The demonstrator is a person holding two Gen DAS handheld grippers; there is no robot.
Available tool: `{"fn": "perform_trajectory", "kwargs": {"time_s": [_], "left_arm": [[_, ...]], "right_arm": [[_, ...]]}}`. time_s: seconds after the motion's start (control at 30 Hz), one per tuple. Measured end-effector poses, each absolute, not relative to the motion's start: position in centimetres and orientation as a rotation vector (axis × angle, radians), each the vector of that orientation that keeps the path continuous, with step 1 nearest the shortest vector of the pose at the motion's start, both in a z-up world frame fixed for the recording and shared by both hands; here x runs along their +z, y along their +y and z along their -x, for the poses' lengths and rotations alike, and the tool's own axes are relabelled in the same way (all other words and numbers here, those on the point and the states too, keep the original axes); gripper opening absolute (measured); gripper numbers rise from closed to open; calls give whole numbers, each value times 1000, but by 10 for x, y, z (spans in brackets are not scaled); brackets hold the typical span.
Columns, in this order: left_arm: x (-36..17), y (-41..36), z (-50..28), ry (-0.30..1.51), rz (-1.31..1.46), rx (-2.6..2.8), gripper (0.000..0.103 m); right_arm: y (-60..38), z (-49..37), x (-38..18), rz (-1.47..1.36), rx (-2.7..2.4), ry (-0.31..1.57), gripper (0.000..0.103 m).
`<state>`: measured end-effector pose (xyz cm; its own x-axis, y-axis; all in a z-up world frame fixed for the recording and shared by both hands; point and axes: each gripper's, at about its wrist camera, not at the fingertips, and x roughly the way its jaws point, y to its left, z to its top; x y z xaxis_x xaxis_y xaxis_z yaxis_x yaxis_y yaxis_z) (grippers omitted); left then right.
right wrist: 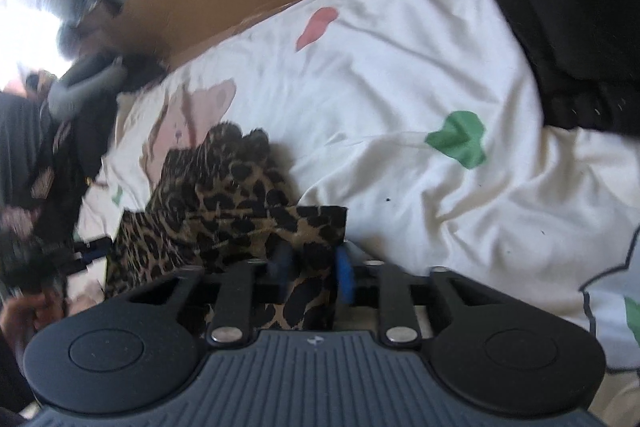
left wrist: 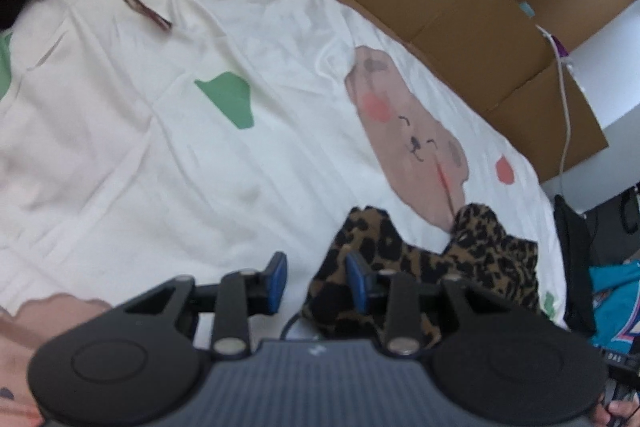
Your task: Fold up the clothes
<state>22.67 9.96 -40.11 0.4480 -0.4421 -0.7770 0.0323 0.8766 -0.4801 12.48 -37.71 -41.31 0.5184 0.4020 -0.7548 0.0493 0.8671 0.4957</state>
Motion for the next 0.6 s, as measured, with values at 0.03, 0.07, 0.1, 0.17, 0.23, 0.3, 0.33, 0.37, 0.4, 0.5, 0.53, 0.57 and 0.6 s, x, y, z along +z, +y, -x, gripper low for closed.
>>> {"fn": "perform_trajectory", "kwargs": {"time_s": [0.03, 0.07, 0.1, 0.17, 0.23, 0.3, 0.33, 0.37, 0.4, 0.5, 0.53, 0.57, 0.6], "left_arm": [[-402, 98, -228, 1073, 424, -304, 35], [-401, 97, -229, 1071, 418, -304, 35], [-401, 96, -230, 1068, 412, -305, 35], [-400, 92, -234, 1062, 400, -308, 35], [-398, 88, -238, 1060, 375, -314, 35], [-396, 81, -243, 1060, 330, -323, 35], [-396, 77, -245, 1061, 307, -329, 35], [-397, 73, -246, 1061, 289, -335, 35], [-397, 70, -248, 1061, 273, -341, 35], [-400, 61, -251, 1069, 238, -354, 36], [-402, 59, -252, 1076, 228, -353, 36], [-403, 58, -252, 1082, 220, -352, 36], [-405, 57, -253, 1084, 214, -352, 38]], "right_arm": [[-375, -125, -412, -478, 225, 1011, 10], [-377, -125, -411, -494, 226, 1012, 9], [-378, -125, -409, -512, 228, 1013, 7], [-380, -125, -405, -525, 227, 1005, 6], [-379, -126, -401, -506, 219, 994, 5], [-378, -128, -401, -494, 209, 986, 5], [-378, -129, -401, -489, 204, 983, 5], [-377, -130, -402, -487, 198, 982, 5], [-377, -131, -404, -487, 192, 982, 5], [-377, -134, -409, -487, 176, 986, 5], [-376, -135, -412, -482, 171, 994, 5], [-374, -136, -415, -475, 169, 1003, 6], [-373, -137, -417, -465, 166, 1011, 8]]}}
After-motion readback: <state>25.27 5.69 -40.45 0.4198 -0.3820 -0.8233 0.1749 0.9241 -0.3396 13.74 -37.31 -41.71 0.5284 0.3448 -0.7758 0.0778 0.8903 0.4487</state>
